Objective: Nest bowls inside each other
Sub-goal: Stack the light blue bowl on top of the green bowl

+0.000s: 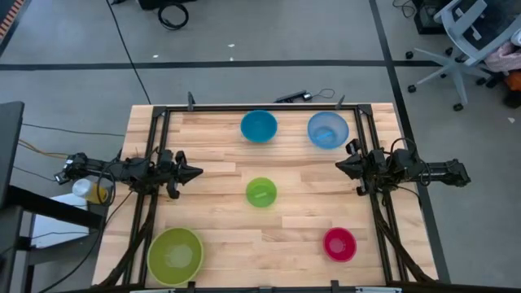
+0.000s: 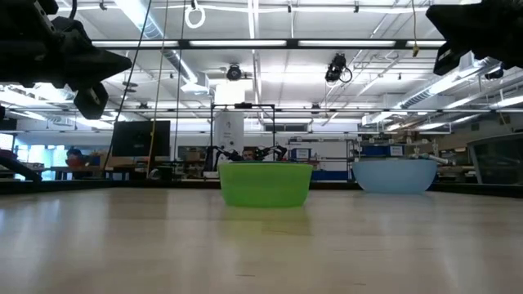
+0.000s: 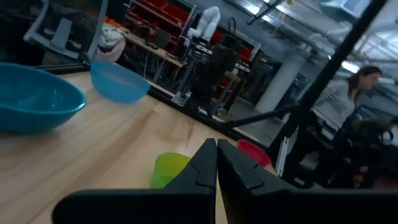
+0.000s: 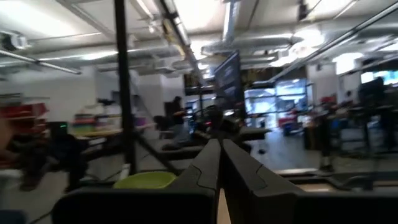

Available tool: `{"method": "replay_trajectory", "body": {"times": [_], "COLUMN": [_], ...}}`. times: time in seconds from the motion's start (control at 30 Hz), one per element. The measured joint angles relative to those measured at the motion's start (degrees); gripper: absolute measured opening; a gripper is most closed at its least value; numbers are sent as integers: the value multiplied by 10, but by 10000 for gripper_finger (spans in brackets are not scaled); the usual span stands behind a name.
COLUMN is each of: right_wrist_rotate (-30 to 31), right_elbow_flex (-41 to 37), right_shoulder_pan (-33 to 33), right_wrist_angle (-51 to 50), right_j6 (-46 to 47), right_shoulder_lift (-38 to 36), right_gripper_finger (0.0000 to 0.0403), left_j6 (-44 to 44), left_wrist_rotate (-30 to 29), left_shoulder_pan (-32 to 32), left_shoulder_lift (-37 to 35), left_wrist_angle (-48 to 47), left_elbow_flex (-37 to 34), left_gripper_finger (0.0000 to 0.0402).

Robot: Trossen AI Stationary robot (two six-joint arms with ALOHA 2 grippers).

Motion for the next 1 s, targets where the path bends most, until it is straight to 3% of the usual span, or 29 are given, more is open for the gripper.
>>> {"method": "replay_trajectory", "body": {"times": [0.1, 0.3, 0.47, 0.77, 1.0], "right_wrist_rotate": [17, 158, 356, 344, 337], "right_elbow_flex": [0, 0, 0, 13, 134], "right_shoulder_pan": [0, -1, -1, -1, -29], "right_wrist_angle": [30, 93, 87, -31, -250], "right_j6": [35, 67, 245, 327, 433], "right_shoulder_lift": [0, 0, 1, 72, 225], "right_gripper_finger": [23, 23, 23, 11, 5], "left_j6": [-31, -51, -49, -31, -27], "left_wrist_rotate": [-21, -65, -65, -62, -61], "left_shoulder_pan": [0, 0, 0, 0, 0], "left_shoulder_lift": [0, 5, 38, 157, 253], "left_wrist_angle": [2, 46, 43, 43, 36], "left_elbow_flex": [0, 0, 18, 95, 153], "left_gripper_finger": [16, 16, 16, 16, 16]}}
